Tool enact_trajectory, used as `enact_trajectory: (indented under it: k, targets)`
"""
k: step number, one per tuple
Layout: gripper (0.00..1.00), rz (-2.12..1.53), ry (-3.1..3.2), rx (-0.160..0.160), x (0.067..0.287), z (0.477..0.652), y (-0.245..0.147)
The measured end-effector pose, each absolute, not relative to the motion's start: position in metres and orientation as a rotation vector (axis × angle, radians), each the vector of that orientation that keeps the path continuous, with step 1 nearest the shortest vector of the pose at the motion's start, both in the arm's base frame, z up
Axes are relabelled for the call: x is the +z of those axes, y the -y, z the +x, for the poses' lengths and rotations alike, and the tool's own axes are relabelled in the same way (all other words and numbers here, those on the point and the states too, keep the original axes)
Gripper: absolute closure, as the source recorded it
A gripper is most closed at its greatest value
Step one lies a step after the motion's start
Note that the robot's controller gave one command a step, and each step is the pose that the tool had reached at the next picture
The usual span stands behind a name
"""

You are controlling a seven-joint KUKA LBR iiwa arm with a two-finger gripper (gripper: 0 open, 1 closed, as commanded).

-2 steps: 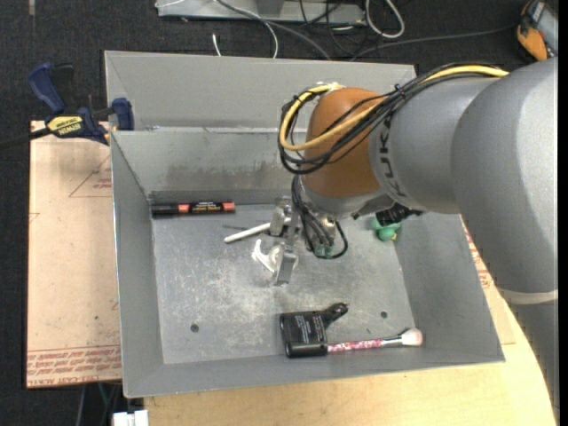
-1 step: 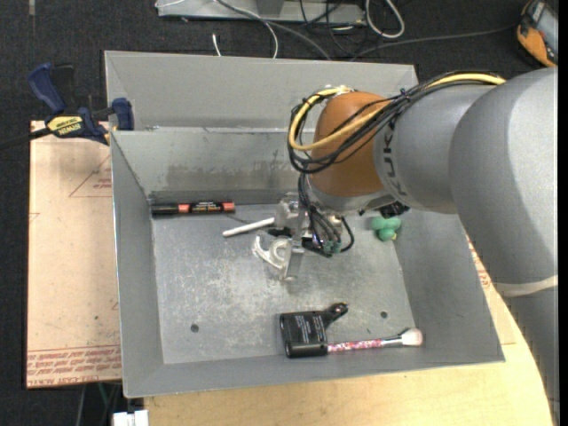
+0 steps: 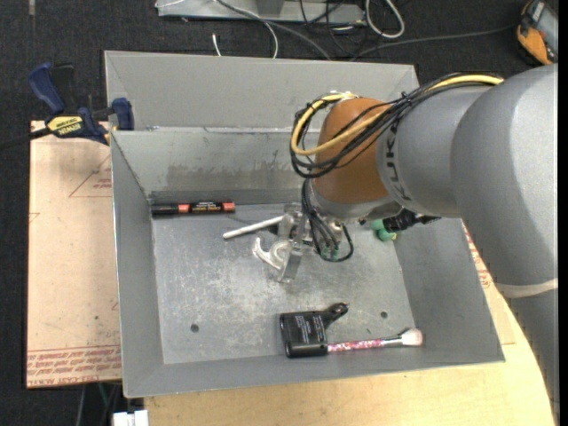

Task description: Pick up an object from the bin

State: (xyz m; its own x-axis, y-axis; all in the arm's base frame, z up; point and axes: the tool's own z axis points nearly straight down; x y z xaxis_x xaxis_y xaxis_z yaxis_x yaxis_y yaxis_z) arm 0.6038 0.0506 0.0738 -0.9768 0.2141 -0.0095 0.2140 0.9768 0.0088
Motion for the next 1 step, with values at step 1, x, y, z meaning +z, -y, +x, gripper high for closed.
enact_trajectory:
  k: [1]
  targets:
    - [1.00,0.337,-3.113,0.012,0.0739,0.6038,-0.0506]
